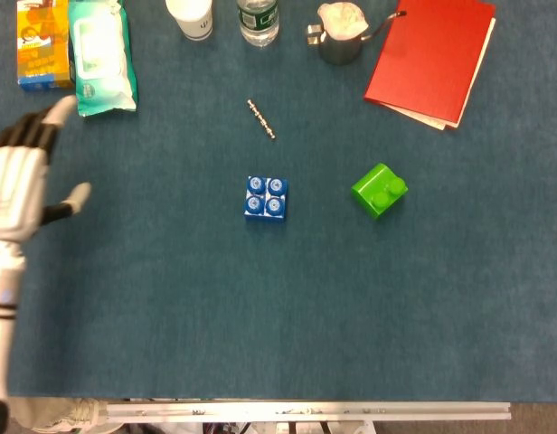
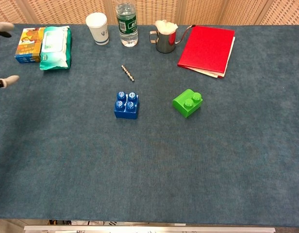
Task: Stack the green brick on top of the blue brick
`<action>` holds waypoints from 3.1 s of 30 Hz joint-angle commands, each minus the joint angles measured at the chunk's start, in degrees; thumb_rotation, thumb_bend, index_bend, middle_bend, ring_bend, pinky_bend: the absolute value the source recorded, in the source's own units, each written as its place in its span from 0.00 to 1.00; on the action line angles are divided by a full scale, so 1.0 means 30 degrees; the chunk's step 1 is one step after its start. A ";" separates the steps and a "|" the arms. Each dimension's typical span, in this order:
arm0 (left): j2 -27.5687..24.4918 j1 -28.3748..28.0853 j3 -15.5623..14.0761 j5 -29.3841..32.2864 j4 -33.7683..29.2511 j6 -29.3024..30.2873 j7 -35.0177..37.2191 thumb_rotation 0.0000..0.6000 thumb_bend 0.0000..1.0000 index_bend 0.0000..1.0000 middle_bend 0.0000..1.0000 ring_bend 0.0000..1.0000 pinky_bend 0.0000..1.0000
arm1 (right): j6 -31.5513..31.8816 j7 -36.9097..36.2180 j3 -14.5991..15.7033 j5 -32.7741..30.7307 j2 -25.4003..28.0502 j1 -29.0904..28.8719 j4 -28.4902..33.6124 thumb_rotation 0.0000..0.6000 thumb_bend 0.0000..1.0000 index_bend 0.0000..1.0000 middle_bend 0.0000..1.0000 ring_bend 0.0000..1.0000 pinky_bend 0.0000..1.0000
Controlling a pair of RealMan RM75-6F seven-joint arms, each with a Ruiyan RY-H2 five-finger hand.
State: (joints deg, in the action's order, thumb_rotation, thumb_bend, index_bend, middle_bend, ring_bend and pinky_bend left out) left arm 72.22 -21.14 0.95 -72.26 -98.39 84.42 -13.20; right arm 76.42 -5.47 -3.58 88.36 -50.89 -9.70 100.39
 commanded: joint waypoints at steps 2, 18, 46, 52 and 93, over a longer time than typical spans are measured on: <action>-0.0859 0.1407 -0.0778 -0.0766 -0.0081 0.0903 0.0743 1.00 0.22 0.11 0.20 0.18 0.26 | -0.1003 0.0457 -0.0005 0.0709 -0.0263 -0.0925 0.0226 1.00 0.07 0.30 0.37 0.30 0.45; -0.1897 0.3398 -0.1187 -0.2729 -0.0587 0.1731 0.1696 1.00 0.22 0.13 0.21 0.18 0.23 | -0.6894 0.3647 -0.0971 0.0587 -0.3408 -0.6041 0.0071 1.00 0.06 0.32 0.39 0.30 0.45; -0.2869 0.4796 -0.1163 -0.4324 -0.0728 0.1073 0.3641 1.00 0.22 0.13 0.21 0.18 0.20 | -1.1880 0.8480 -0.0994 -0.3728 -1.0122 -1.1109 -0.4888 1.00 0.05 0.33 0.39 0.30 0.45; -0.2993 0.4952 -0.1049 -0.4470 -0.0801 0.1004 0.3936 1.00 0.22 0.13 0.21 0.18 0.20 | -1.2246 0.8846 -0.0726 -0.4018 -1.0816 -1.1642 -0.5632 1.00 0.05 0.33 0.39 0.30 0.45; -0.3254 0.5596 -0.0452 -0.4764 -0.0798 0.0577 0.4726 1.00 0.22 0.13 0.21 0.18 0.20 | -1.2047 0.7582 -0.1235 -0.4383 -1.1273 -1.3703 -0.5118 1.00 0.25 0.52 0.52 0.44 0.50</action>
State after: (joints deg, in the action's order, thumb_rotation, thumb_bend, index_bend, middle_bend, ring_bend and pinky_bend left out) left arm 62.46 -4.36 -0.41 -86.55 -100.78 86.15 0.98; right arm 40.40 17.94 -6.55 75.15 -85.64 -50.14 83.61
